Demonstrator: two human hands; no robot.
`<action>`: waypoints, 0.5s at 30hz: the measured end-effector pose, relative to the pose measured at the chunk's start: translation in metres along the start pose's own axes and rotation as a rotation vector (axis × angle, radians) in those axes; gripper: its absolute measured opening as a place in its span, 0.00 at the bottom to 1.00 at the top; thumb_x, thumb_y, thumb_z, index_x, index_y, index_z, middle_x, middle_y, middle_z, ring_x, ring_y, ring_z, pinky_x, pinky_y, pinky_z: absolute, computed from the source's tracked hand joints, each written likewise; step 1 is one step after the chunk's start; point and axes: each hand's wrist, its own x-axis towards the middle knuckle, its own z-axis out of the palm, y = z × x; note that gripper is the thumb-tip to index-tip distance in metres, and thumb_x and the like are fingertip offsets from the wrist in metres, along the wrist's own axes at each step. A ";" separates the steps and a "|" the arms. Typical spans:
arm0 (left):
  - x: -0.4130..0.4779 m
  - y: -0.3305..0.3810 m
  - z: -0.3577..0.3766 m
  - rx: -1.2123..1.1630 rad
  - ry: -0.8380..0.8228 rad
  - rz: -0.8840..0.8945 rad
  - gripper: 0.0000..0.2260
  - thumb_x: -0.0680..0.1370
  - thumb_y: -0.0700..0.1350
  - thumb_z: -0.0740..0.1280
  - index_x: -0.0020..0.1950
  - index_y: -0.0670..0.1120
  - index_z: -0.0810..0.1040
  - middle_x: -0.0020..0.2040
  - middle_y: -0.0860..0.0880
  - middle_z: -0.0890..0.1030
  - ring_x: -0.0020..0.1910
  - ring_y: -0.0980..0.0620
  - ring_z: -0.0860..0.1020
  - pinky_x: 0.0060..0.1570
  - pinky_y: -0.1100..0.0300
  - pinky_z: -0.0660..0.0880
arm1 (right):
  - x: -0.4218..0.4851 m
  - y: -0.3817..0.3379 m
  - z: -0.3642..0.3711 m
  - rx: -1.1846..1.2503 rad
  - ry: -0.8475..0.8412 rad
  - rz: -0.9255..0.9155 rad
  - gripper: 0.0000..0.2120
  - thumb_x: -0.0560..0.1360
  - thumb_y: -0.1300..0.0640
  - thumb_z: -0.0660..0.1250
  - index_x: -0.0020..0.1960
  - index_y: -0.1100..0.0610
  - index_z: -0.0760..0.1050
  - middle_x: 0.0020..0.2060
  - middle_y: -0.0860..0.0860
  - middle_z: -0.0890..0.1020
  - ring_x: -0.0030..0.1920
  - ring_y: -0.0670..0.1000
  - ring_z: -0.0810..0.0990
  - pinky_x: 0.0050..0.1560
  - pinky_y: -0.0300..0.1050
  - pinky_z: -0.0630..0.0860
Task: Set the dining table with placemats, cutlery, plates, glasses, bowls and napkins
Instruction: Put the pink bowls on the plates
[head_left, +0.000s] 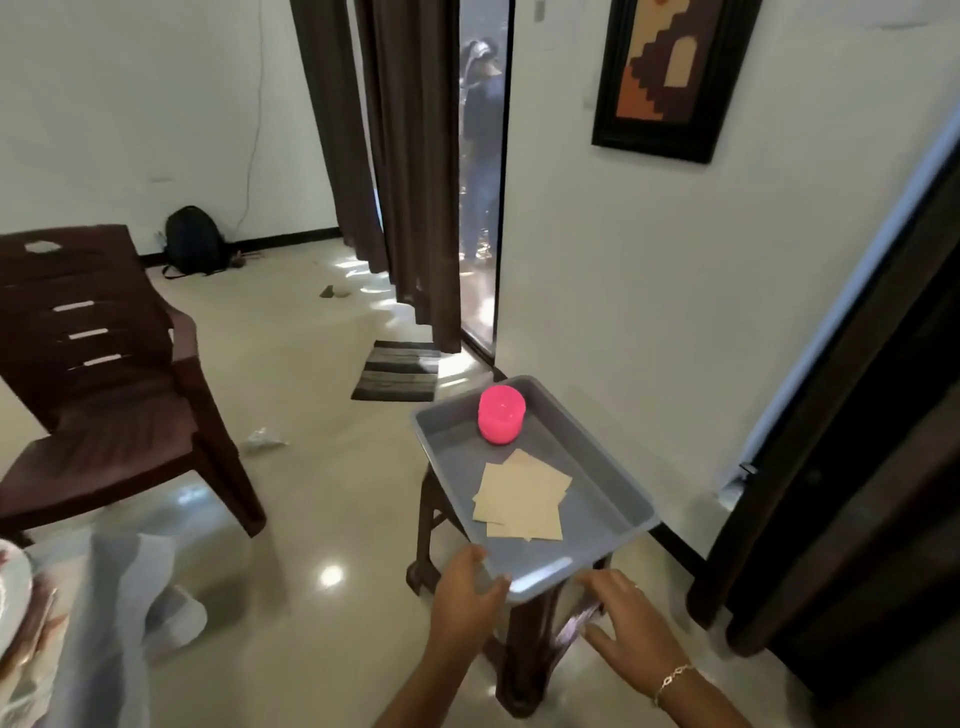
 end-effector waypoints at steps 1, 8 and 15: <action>0.013 0.002 0.001 -0.019 0.015 -0.017 0.14 0.76 0.44 0.67 0.60 0.43 0.72 0.55 0.49 0.75 0.56 0.50 0.75 0.48 0.63 0.69 | 0.015 0.005 -0.002 0.049 -0.007 0.007 0.19 0.73 0.54 0.66 0.60 0.42 0.64 0.58 0.43 0.70 0.57 0.45 0.71 0.55 0.35 0.69; 0.130 0.005 0.008 -0.031 0.022 -0.067 0.08 0.78 0.45 0.65 0.52 0.42 0.73 0.48 0.47 0.75 0.53 0.45 0.76 0.47 0.59 0.69 | 0.131 0.024 -0.025 0.324 -0.074 0.155 0.17 0.72 0.61 0.70 0.49 0.42 0.67 0.48 0.46 0.73 0.50 0.47 0.74 0.48 0.31 0.69; 0.303 0.008 0.008 -0.050 -0.094 -0.154 0.11 0.79 0.46 0.64 0.54 0.40 0.72 0.52 0.41 0.76 0.58 0.43 0.75 0.44 0.60 0.64 | 0.307 0.053 -0.022 0.460 -0.080 0.432 0.12 0.71 0.63 0.70 0.42 0.49 0.70 0.40 0.51 0.73 0.39 0.47 0.72 0.39 0.37 0.70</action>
